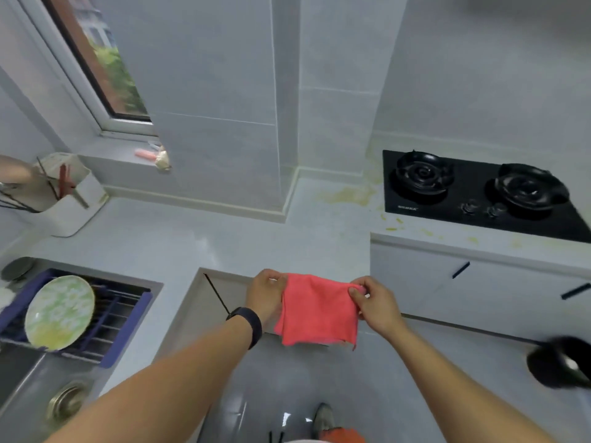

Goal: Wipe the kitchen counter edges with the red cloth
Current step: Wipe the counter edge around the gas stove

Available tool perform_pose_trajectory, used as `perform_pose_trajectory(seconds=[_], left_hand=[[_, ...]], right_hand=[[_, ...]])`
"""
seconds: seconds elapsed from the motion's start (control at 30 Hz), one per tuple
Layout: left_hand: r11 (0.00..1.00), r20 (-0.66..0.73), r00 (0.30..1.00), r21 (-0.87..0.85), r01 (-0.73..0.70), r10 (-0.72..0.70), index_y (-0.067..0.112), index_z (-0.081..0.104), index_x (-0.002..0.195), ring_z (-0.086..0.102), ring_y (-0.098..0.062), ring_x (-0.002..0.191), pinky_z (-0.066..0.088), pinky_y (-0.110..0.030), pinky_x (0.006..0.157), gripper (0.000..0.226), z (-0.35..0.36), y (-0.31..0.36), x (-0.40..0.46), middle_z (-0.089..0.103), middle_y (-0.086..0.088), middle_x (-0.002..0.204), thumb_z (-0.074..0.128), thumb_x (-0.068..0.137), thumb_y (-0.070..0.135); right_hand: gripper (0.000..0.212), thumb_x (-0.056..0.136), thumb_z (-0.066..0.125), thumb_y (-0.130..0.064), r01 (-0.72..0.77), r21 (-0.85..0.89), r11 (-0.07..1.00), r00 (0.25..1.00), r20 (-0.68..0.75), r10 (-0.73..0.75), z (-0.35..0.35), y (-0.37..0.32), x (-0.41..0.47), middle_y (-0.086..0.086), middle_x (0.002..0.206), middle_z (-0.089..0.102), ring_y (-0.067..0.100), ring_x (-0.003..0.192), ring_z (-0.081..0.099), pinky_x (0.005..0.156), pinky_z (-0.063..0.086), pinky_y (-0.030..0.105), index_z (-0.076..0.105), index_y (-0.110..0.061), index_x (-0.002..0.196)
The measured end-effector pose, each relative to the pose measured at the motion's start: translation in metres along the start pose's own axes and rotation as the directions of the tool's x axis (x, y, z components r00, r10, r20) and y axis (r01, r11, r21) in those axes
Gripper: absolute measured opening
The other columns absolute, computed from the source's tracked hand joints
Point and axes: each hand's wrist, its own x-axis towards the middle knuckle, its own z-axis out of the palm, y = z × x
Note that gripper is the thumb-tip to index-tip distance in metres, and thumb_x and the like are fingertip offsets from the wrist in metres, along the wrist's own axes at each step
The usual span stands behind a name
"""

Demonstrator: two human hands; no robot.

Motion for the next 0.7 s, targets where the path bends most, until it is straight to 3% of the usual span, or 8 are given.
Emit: perform_pose_trajectory(seconds=[0.17, 0.23, 0.33, 0.4, 0.5, 0.6, 0.7], left_hand=[[0.992, -0.028, 0.995, -0.074, 0.098, -0.1, 0.008, 0.062, 0.099, 0.064, -0.026, 0.075, 0.061, -0.046, 0.075, 0.009, 0.045, 0.017, 0.015, 0.068, -0.018, 0.091, 0.059, 0.098, 0.017], [0.994, -0.032, 0.997, -0.081, 0.069, -0.072, 0.012, 0.062, 0.109, 0.067, -0.026, 0.082, 0.061, -0.05, 0.082, 0.013, 0.053, 0.03, 0.033, 0.071, -0.018, 0.104, 0.06, 0.097, 0.018], [0.994, -0.043, 0.996, 0.081, 0.079, -0.076, 0.026, 0.052, 0.129, 0.063, -0.024, 0.099, 0.055, -0.047, 0.097, 0.038, 0.062, 0.042, 0.067, 0.065, -0.008, 0.117, 0.064, 0.093, 0.032], [0.975, -0.018, 0.999, 0.217, 0.05, -0.047, 0.025, 0.052, 0.129, 0.061, -0.023, 0.097, 0.052, -0.038, 0.092, 0.036, 0.063, 0.044, 0.081, 0.063, -0.005, 0.116, 0.062, 0.095, 0.032], [0.864, 0.085, 0.994, 0.494, -0.101, 0.067, 0.02, 0.055, 0.125, 0.06, -0.021, 0.093, 0.045, -0.03, 0.081, 0.027, 0.059, 0.041, 0.098, 0.062, -0.002, 0.111, 0.058, 0.099, 0.026], [0.679, 0.194, 0.972, 0.697, -0.23, 0.13, 0.023, 0.058, 0.126, 0.059, -0.019, 0.1, 0.049, -0.033, 0.086, 0.028, 0.05, 0.03, 0.118, 0.061, 0.001, 0.116, 0.053, 0.1, 0.029], [0.54, 0.231, 0.964, 0.799, -0.264, 0.13, 0.025, 0.059, 0.128, 0.061, -0.02, 0.103, 0.051, -0.036, 0.088, 0.029, 0.038, 0.014, 0.138, 0.063, 0.003, 0.118, 0.047, 0.102, 0.031]], right_hand=[[0.011, 0.096, 0.069, -0.018, 0.027, -0.014, 1.0, 1.0, -0.007, -0.027, -0.027, 0.015, 0.05, -0.012, 0.085, 0.069, 0.01, 0.076, 0.064, 0.085, 0.059, 0.045, 0.069, -0.028, 0.091], [0.012, 0.099, 0.066, -0.021, 0.065, -0.037, 0.997, 0.996, -0.054, -0.067, -0.033, 0.011, 0.076, -0.004, 0.104, 0.071, 0.015, 0.088, 0.063, 0.095, 0.053, 0.038, 0.07, -0.025, 0.109], [0.045, 0.103, 0.058, -0.033, 0.046, -0.225, 0.973, 0.996, -0.066, -0.063, -0.033, 0.008, 0.113, 0.008, 0.144, 0.049, 0.029, 0.132, 0.044, 0.111, 0.039, 0.042, 0.053, -0.02, 0.145], [0.047, 0.105, 0.052, -0.032, 0.011, -0.329, 0.944, 0.999, -0.042, -0.027, -0.023, 0.007, 0.125, 0.01, 0.149, 0.04, 0.034, 0.139, 0.032, 0.11, 0.038, 0.046, 0.049, -0.018, 0.149], [0.041, 0.105, 0.045, -0.032, 0.052, -0.453, 0.89, 0.999, 0.034, -0.04, 0.005, 0.011, 0.134, 0.013, 0.142, 0.045, 0.036, 0.133, 0.039, 0.104, 0.041, 0.044, 0.054, -0.013, 0.141], [0.04, 0.106, 0.042, -0.035, 0.046, -0.513, 0.857, 0.996, 0.091, 0.001, 0.034, 0.018, 0.142, 0.013, 0.14, 0.048, 0.035, 0.126, 0.046, 0.101, 0.043, 0.045, 0.056, -0.012, 0.135], [0.043, 0.107, 0.04, -0.036, 0.006, -0.525, 0.851, 0.998, 0.06, 0.031, 0.057, 0.024, 0.155, 0.014, 0.144, 0.048, 0.034, 0.127, 0.047, 0.105, 0.043, 0.046, 0.056, -0.01, 0.137]])
